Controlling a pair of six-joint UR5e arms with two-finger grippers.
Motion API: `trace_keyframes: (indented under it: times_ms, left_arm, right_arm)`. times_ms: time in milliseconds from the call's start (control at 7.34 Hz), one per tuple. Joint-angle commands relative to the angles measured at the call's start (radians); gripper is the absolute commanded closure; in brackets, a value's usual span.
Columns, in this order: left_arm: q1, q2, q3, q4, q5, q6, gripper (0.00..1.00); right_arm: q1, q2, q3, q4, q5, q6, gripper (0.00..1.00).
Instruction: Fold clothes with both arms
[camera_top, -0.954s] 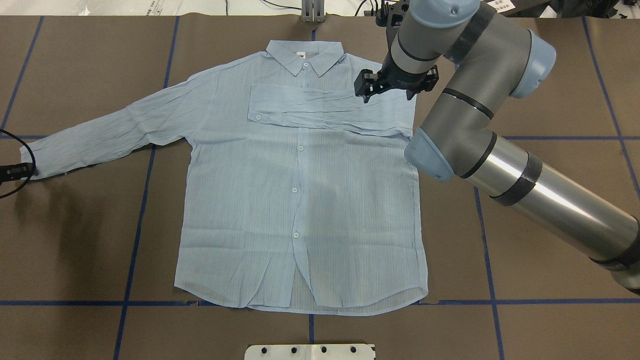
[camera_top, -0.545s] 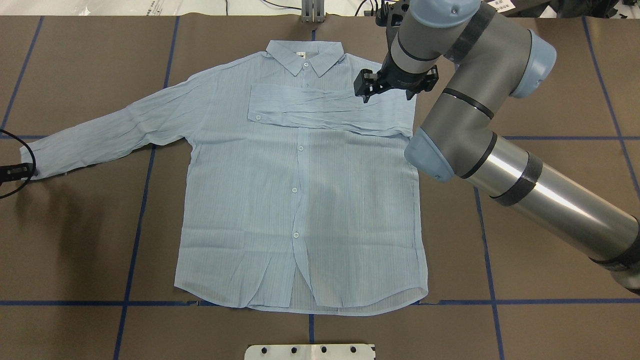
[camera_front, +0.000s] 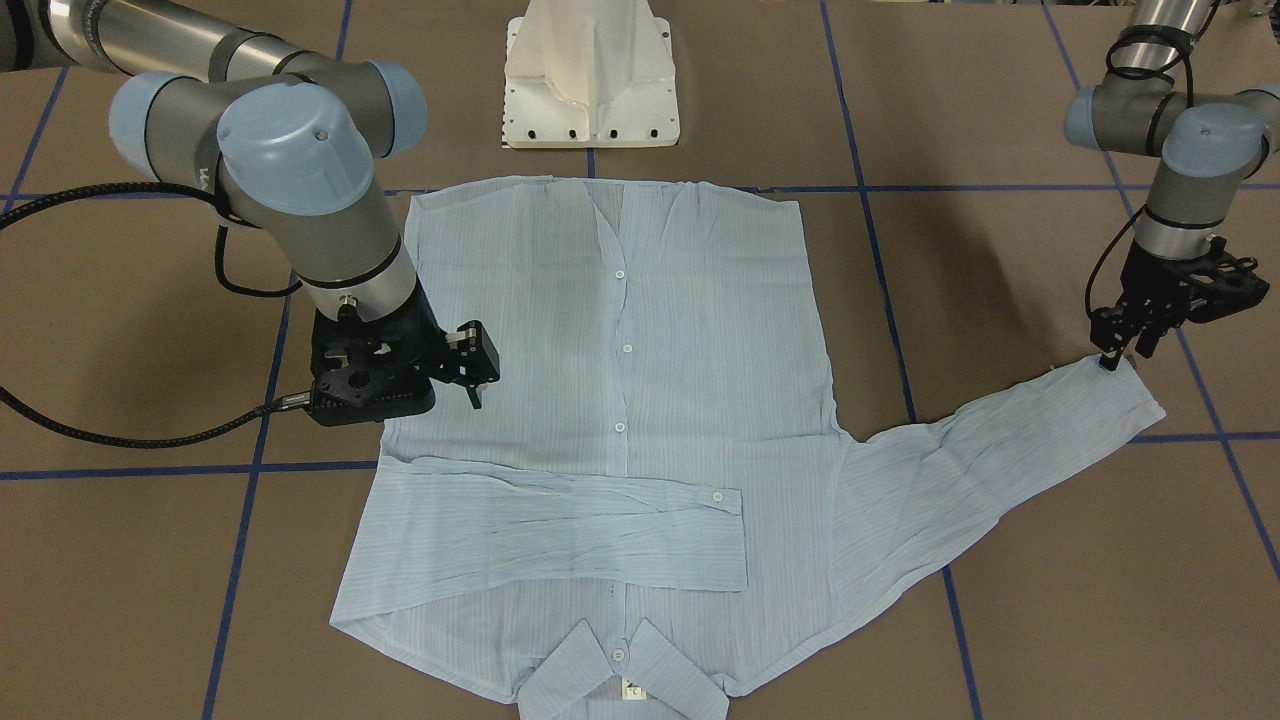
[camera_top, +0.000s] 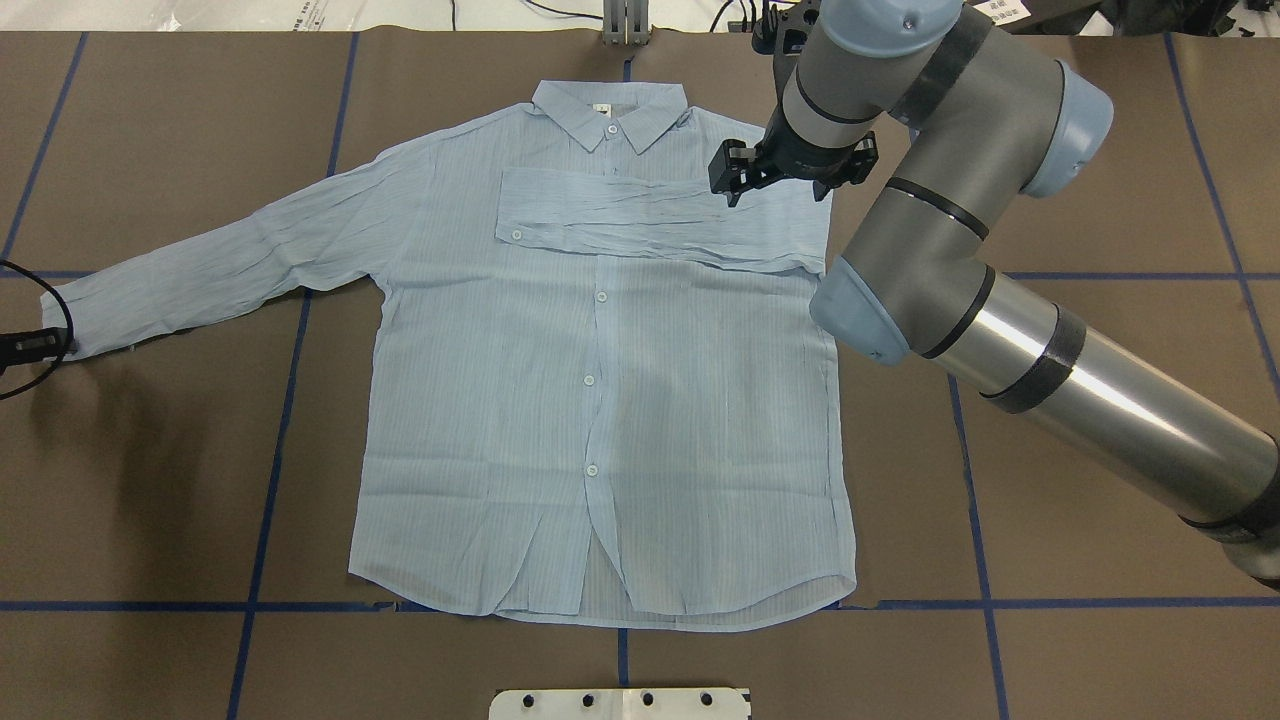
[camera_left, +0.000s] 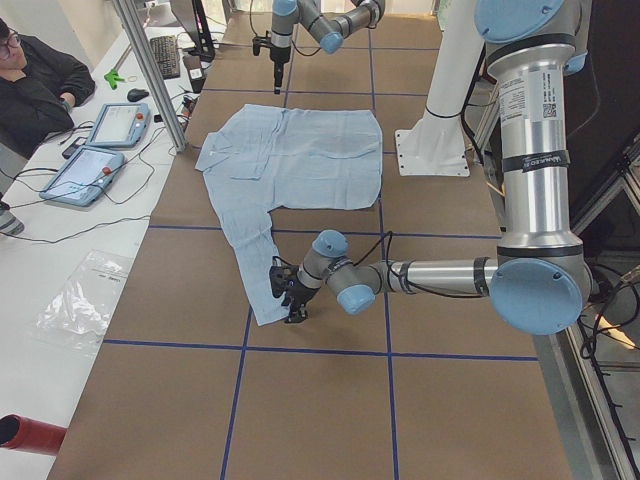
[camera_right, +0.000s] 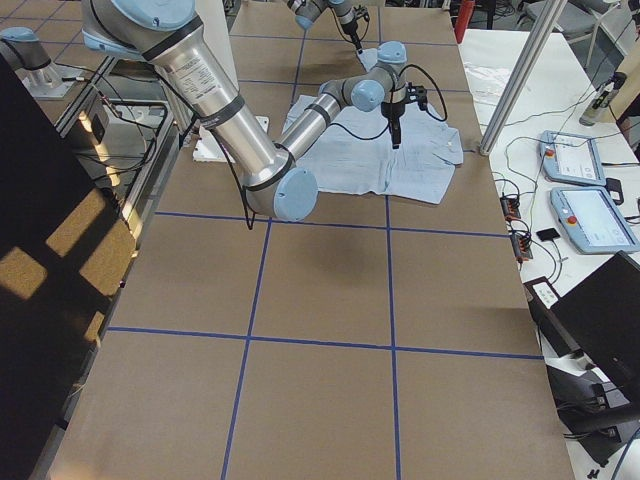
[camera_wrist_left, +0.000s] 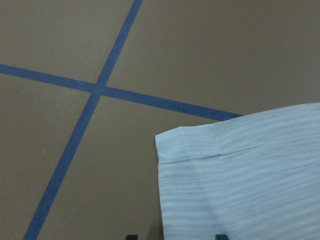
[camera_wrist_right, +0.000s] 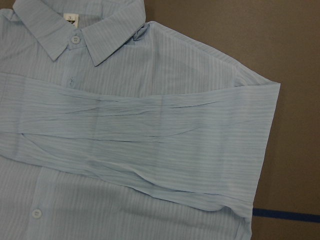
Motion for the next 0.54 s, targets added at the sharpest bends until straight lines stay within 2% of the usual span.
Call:
trace_keyframes:
  times_ms: [0,409]
  left_arm:
    - [0.002,0.0,-0.001,0.0,-0.002,0.0,0.41]
    - [0.004,0.0,-0.001,0.0,-0.005,-0.001,0.51]
  right_arm:
    - [0.001,-0.002,0.0,0.0,0.0,-0.001,0.0]
    - [0.001,-0.002,0.002,0.0,0.0,0.0,0.0]
